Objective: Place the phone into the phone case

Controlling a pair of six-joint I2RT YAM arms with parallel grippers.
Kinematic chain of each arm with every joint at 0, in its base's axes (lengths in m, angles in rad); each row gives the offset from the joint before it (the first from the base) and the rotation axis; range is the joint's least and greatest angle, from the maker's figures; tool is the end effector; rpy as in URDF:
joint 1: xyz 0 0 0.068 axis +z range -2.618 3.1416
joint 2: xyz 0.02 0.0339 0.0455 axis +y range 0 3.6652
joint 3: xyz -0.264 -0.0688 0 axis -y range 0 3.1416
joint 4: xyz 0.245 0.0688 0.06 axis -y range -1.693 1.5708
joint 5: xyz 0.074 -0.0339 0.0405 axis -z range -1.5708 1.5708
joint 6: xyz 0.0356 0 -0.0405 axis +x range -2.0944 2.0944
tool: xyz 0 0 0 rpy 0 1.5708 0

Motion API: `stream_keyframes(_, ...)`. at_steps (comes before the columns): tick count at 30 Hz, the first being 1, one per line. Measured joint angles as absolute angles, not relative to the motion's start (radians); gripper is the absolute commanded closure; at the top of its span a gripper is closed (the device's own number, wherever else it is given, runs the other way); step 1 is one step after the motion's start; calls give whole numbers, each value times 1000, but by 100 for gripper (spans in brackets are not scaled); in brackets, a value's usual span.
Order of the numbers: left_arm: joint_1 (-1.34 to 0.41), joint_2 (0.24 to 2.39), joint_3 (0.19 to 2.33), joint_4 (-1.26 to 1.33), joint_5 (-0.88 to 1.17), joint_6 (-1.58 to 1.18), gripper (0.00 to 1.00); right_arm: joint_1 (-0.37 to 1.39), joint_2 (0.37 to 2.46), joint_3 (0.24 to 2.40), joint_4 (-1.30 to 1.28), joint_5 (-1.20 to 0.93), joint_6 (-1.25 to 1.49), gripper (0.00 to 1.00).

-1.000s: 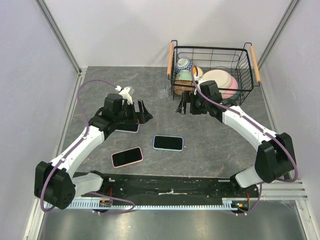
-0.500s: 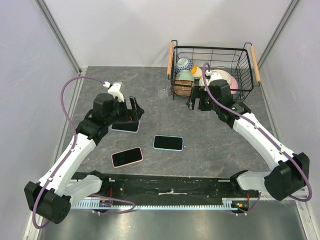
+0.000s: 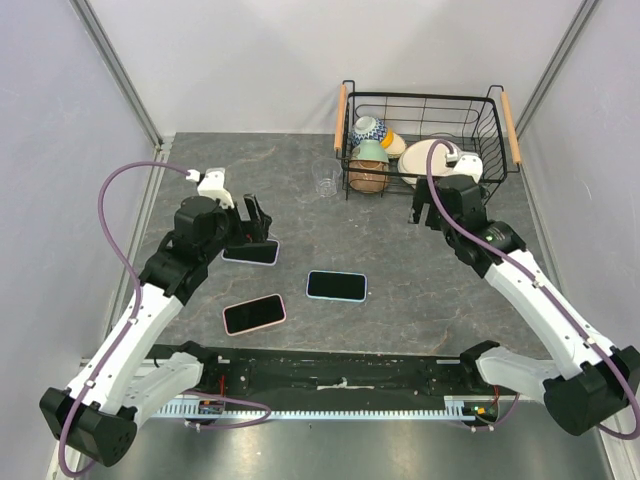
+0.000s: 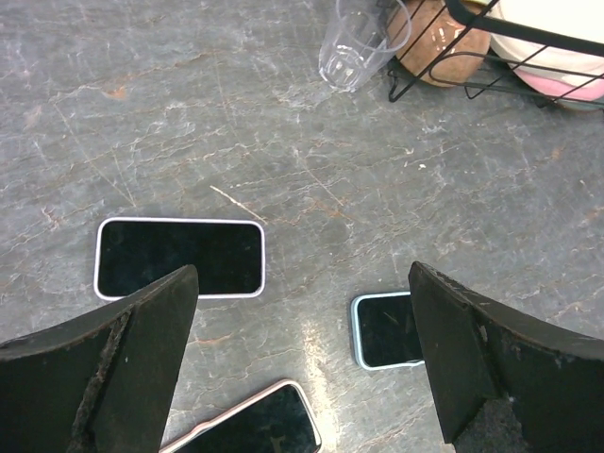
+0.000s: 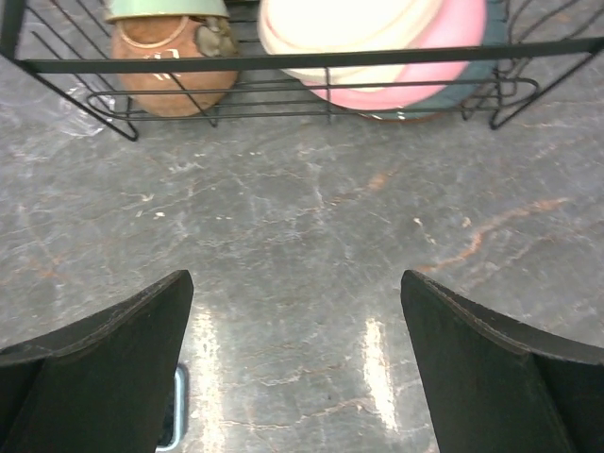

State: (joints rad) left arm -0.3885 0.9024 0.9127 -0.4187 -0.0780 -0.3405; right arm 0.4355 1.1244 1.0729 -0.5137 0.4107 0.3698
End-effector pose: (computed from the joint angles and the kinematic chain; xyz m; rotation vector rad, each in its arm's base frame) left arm 0.1873 -0.0737 0.3397 -0.0032 1.9994 -0.3952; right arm 0.2271 0.0900 0.3418 0.1691 2.0776 0.0494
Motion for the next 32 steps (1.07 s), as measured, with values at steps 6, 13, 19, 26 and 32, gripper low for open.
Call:
stream_keyframes(6, -389, 880, 871, -425, -106, -341, 0, 435, 1070, 1003, -554, 500, 371, 2)
stream_keyframes(13, -389, 844, 810, -426, -149, -342, 0, 435, 984, 929, -577, 565, 377, 2)
stream_keyframes(19, -389, 843, 776, -427, -176, -343, 0, 435, 835, 819, -516, 611, 379, 2)
stream_keyframes(26, -389, 841, 725, -418, -236, -365, 0, 435, 638, 602, -296, 619, 345, 2)
stream_keyframes(32, -389, 845, 664, -355, -291, -420, 0, 435, 601, 410, -45, 636, 315, 2)
